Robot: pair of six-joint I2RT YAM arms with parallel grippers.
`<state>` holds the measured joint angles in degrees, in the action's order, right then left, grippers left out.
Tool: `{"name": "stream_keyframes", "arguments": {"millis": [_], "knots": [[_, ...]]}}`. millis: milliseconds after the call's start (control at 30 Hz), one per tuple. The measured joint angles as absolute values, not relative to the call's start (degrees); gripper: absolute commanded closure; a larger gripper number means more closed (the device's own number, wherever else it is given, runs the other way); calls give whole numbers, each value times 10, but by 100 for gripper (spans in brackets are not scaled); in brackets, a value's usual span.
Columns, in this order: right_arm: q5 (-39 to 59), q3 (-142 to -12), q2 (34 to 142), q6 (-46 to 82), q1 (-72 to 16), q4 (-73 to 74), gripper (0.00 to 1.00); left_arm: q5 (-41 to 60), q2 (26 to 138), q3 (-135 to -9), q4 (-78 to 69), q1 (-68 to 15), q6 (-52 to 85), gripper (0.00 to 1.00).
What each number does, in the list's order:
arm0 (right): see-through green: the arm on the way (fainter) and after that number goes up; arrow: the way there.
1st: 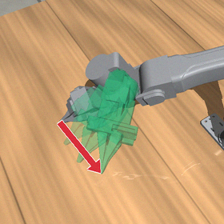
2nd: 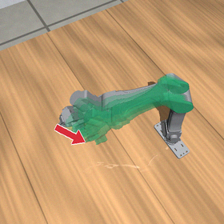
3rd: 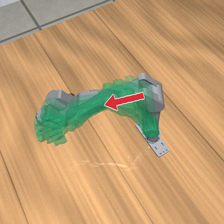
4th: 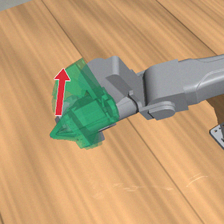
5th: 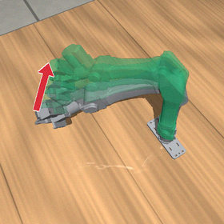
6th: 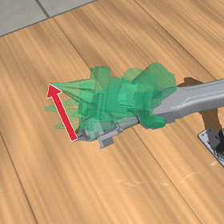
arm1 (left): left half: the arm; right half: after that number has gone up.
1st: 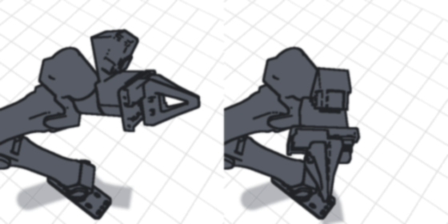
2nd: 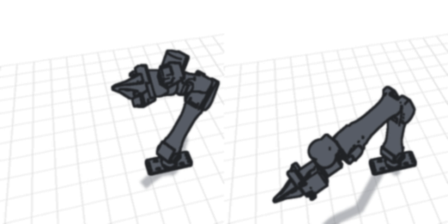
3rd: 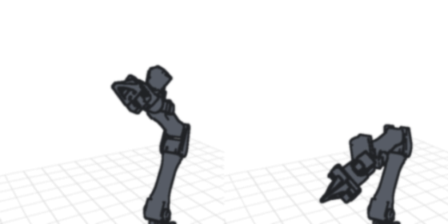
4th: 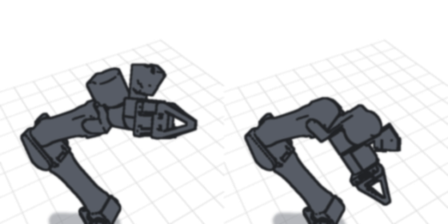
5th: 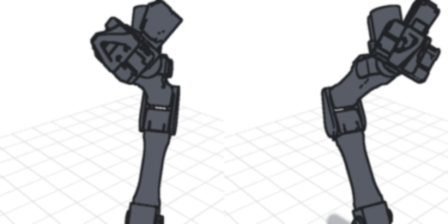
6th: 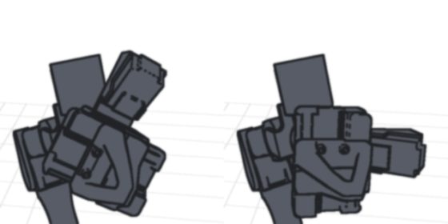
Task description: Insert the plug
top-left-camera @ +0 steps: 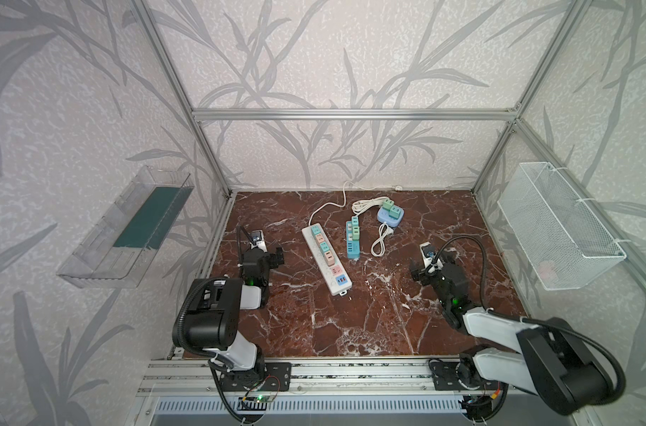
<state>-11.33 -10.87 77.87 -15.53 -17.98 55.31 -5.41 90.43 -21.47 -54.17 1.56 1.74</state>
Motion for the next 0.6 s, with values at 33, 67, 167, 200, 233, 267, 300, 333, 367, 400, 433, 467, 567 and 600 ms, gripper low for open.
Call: {"name": "stream_keyframes", "arguments": {"millis": [33, 67, 167, 200, 233, 267, 300, 333, 367, 400, 433, 467, 567, 600], "knots": [[-112, -100, 830, -157, -178, 601, 1, -54, 904, -215, -542, 16, 17, 1], [-116, -97, 876, -155, -177, 629, 1, -54, 904, -215, -542, 16, 18, 1], [-142, -92, 930, -138, -168, 673, 1, -53, 904, -215, -542, 16, 18, 1], [-150, -93, 937, -133, -161, 692, 1, -53, 904, -215, -542, 16, 18, 1], [-157, -98, 943, -129, -157, 708, 1, -53, 904, -215, -542, 16, 18, 1], [-166, -106, 949, -126, -153, 721, 1, -53, 904, -215, -542, 16, 18, 1], [-172, -112, 952, -122, -151, 727, 1, -53, 904, -215, -542, 16, 18, 1], [-176, -119, 952, -117, -148, 734, 1, -53, 904, -215, -542, 16, 18, 1], [-180, -125, 952, -114, -146, 737, 1, -53, 904, -215, -541, 16, 18, 1], [-183, -133, 952, -109, -145, 732, 1, -53, 904, -215, -542, 16, 18, 1], [-184, -145, 948, -102, -142, 713, 1, -53, 904, -215, -541, 16, 18, 1], [-179, -163, 944, -93, -132, 684, 1, -53, 904, -215, -541, 16, 18, 1], [-139, -196, 926, -58, -78, 639, 1, -52, 904, -215, -541, 16, 18, 1], [-134, -198, 921, -52, -65, 635, 1, -52, 904, -215, -541, 16, 18, 1]]}}
